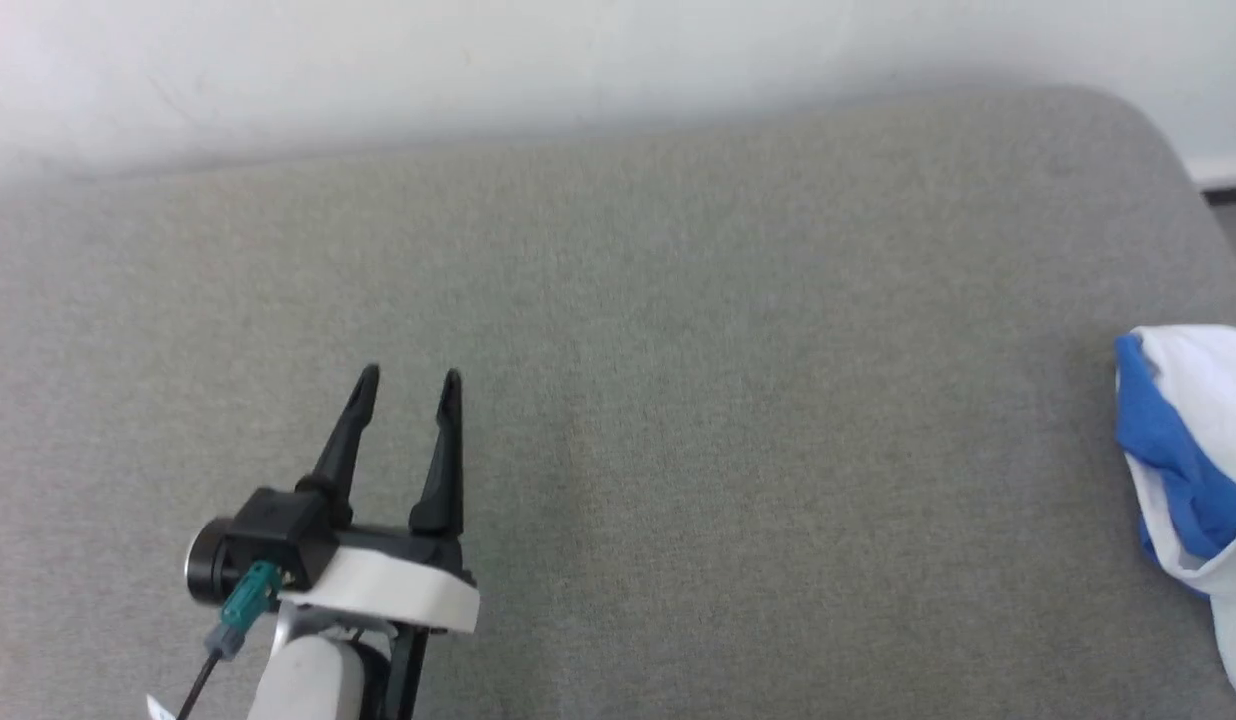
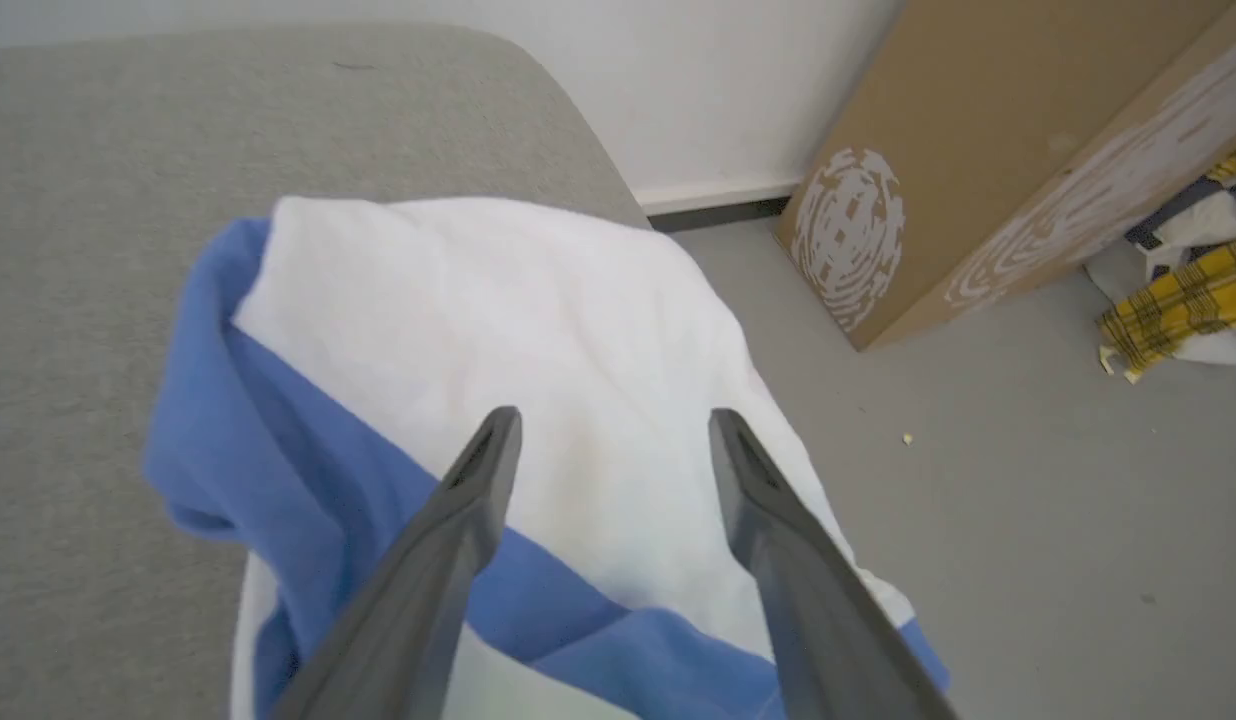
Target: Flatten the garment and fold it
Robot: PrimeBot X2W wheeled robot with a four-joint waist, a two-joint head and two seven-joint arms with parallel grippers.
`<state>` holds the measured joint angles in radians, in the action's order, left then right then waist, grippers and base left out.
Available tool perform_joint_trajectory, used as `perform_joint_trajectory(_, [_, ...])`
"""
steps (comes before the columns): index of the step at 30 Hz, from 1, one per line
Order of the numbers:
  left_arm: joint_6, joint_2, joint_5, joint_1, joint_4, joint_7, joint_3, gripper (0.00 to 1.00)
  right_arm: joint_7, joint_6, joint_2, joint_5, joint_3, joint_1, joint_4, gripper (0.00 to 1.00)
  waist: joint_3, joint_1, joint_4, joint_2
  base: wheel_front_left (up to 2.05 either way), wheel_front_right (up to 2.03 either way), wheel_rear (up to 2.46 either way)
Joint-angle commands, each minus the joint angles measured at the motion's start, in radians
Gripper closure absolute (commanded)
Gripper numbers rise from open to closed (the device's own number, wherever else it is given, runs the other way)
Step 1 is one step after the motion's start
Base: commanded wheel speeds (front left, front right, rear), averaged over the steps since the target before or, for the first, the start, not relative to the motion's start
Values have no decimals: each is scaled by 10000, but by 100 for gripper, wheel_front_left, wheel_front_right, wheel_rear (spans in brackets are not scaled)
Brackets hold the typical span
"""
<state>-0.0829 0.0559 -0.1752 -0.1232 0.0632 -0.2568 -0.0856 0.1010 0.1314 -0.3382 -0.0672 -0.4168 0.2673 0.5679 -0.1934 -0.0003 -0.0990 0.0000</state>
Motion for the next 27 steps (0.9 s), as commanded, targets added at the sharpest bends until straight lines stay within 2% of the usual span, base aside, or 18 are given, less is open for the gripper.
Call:
perform_joint_trajectory(1, [119, 1, 22, 193, 39, -49, 107, 0, -221, -7, 334, -105, 281, -351, -570, 0, 638, 3, 61, 0, 0, 0, 0])
perform_joint_trajectory(8, [467, 170, 31, 624, 268, -49, 602, 0, -895, -7, 1555, -490, 1721, -1316, -3046, 0, 1037, 3, 394, 0, 0, 0, 0])
perform_joint_trajectory(14, [777, 510, 81, 901, 698, -49, 1047, 0, -1423, -7, 2360, -772, 3079, -1845, -4248, 0, 1298, 3, 703, 0, 0, 0, 0])
perform_joint_trajectory(19, [924, 837, 201, 1119, 918, 1, 1213, 0, -1802, -7, 2642, -824, 3816, -2302, -5001, 0, 1454, 3, 817, 0, 0, 0, 0])
perform_joint_trajectory(27, [865, 1202, 188, 1218, 1128, 106, 1271, 0, -1969, -7, 2830, -54, 3885, -3351, -6078, 0, 1792, 3, 858, 0, 0, 0, 0])
